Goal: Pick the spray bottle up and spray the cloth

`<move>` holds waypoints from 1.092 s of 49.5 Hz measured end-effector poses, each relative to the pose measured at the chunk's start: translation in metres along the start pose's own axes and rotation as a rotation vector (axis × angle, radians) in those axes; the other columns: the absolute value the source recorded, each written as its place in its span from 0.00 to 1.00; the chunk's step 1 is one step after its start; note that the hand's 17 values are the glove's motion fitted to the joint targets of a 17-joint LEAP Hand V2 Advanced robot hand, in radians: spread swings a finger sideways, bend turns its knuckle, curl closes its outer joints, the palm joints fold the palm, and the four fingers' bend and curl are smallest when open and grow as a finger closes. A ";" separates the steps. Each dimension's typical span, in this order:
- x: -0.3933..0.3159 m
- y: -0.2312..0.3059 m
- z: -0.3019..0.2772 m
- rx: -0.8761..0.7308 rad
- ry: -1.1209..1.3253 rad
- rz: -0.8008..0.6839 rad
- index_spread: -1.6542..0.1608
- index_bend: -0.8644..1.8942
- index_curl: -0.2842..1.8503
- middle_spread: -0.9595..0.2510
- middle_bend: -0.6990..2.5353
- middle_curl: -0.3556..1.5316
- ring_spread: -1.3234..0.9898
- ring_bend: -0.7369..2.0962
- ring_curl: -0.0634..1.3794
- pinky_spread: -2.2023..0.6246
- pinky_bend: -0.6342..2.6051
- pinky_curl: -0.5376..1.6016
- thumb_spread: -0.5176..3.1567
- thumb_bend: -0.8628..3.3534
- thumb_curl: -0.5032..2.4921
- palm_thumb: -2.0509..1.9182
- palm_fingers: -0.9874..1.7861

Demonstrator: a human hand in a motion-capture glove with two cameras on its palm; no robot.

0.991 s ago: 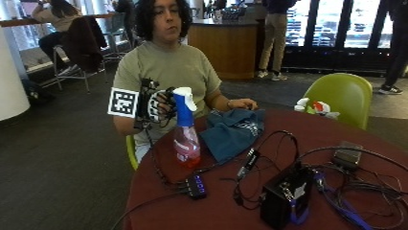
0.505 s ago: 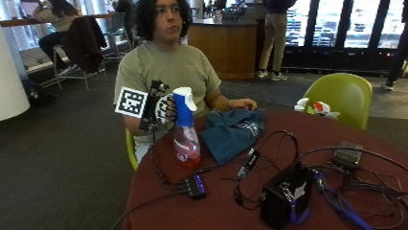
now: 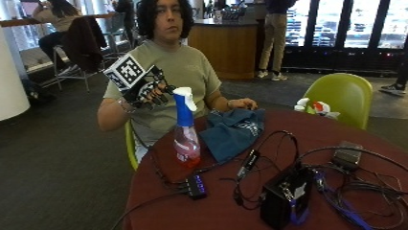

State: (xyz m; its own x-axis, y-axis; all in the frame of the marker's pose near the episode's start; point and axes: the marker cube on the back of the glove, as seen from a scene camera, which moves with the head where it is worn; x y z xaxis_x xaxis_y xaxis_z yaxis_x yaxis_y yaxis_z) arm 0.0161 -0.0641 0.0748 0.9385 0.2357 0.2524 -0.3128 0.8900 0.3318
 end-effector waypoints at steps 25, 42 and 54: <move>0.023 0.050 -0.031 -0.191 0.491 0.051 0.70 0.37 0.30 0.81 0.26 0.36 0.57 0.38 0.28 0.86 0.29 0.41 0.50 0.20 0.31 0.65 0.48; 0.025 -0.031 -0.004 0.093 -0.301 0.213 0.72 0.35 0.27 0.84 0.29 0.37 0.58 0.40 0.28 0.85 0.28 0.41 0.48 0.21 0.32 0.69 0.54; 0.047 -0.105 0.049 0.363 -0.636 0.227 0.76 0.35 0.26 0.85 0.29 0.38 0.58 0.41 0.30 0.85 0.28 0.42 0.44 0.20 0.32 0.71 0.51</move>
State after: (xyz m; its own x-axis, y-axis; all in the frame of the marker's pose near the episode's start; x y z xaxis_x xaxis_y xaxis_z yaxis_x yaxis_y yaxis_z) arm 0.0859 -0.1660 0.0966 0.6150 0.0301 0.7880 -0.6196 0.6366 0.4593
